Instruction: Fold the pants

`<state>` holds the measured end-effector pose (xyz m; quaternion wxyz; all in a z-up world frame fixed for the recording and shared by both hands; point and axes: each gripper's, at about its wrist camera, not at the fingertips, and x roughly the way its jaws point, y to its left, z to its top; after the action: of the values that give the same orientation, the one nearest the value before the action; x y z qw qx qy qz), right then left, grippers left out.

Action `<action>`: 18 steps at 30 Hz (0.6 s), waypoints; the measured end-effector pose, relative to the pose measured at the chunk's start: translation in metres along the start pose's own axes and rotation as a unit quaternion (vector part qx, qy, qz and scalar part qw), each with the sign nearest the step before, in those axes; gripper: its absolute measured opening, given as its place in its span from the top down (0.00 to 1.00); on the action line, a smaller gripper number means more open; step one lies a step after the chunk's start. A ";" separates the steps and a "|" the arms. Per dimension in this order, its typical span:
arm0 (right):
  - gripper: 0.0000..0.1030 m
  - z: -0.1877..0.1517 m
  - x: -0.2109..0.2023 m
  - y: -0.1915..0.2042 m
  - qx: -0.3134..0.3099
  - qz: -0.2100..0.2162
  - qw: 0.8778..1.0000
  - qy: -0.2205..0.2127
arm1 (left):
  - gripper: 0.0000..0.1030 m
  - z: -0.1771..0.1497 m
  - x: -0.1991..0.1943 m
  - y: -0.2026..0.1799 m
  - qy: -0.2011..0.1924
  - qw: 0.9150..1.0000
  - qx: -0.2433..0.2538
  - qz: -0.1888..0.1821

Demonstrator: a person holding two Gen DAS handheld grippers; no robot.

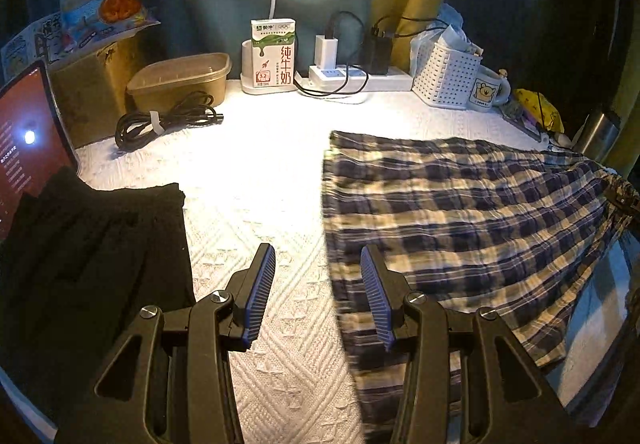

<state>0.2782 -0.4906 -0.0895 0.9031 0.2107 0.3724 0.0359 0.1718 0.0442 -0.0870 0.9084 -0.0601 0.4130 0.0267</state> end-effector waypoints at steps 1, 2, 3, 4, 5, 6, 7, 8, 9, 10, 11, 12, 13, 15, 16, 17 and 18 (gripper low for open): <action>0.89 0.004 -0.004 0.002 -0.004 -0.003 1.000 -0.005 | 0.57 0.000 -0.001 0.001 -0.002 1.000 -0.001 -0.001; 0.89 0.007 -0.007 0.005 -0.011 -0.006 1.000 -0.010 | 0.57 0.001 -0.001 0.003 -0.004 1.000 -0.001 -0.003; 0.89 0.009 -0.011 0.008 -0.016 -0.007 1.000 -0.014 | 0.57 0.001 -0.002 0.004 -0.006 1.000 -0.001 -0.004; 0.89 0.011 -0.014 0.014 -0.025 -0.009 0.999 -0.019 | 0.57 0.001 -0.002 0.006 -0.008 1.000 -0.001 -0.005; 0.89 0.013 -0.016 0.021 -0.033 -0.010 0.999 -0.023 | 0.57 0.001 -0.003 0.008 -0.011 1.000 -0.001 -0.005; 0.89 0.015 -0.019 0.028 -0.041 -0.011 0.999 -0.027 | 0.57 0.002 -0.004 0.011 -0.014 1.000 -0.001 -0.006; 0.89 0.016 -0.022 0.036 -0.049 -0.010 0.998 -0.033 | 0.57 0.002 -0.005 0.014 -0.017 1.000 -0.001 -0.006; 0.89 0.017 -0.024 0.045 -0.057 -0.008 0.998 -0.038 | 0.57 0.002 -0.006 0.017 -0.020 1.000 -0.001 -0.006; 0.89 0.018 -0.027 0.052 -0.063 -0.006 0.997 -0.042 | 0.57 0.002 -0.007 0.019 -0.022 1.000 -0.002 -0.007; 0.89 0.018 -0.029 0.061 -0.071 -0.004 0.996 -0.046 | 0.57 0.002 -0.008 0.022 -0.025 1.000 -0.002 -0.008; 0.89 0.018 -0.031 0.072 -0.080 -0.001 0.996 -0.049 | 0.57 0.002 -0.009 0.025 -0.028 1.000 -0.003 -0.010; 0.89 0.017 -0.032 0.082 -0.090 0.003 0.995 -0.050 | 0.57 0.002 -0.010 0.029 -0.031 0.999 -0.004 -0.012; 0.89 0.016 -0.033 0.092 -0.099 0.006 0.994 -0.051 | 0.57 0.002 -0.011 0.033 -0.035 0.999 -0.006 -0.013; 0.89 0.013 -0.034 0.112 -0.121 0.011 0.991 -0.051 | 0.56 0.002 -0.013 0.040 -0.041 0.999 -0.010 -0.016; 0.89 0.010 -0.034 0.123 -0.134 0.013 0.990 -0.050 | 0.56 0.002 -0.015 0.045 -0.044 0.999 -0.013 -0.017; 0.89 0.008 -0.033 0.135 -0.147 0.014 0.988 -0.048 | 0.56 0.001 -0.016 0.050 -0.048 0.999 -0.016 -0.018; 0.89 0.005 -0.032 0.146 -0.157 0.016 0.986 -0.047 | 0.56 0.001 -0.017 0.053 -0.050 0.998 -0.019 -0.018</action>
<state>0.2724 -0.3670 -0.0062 0.9406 0.0743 0.3161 0.0987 0.1559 0.0972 -0.0782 0.9270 -0.0831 0.3651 0.0206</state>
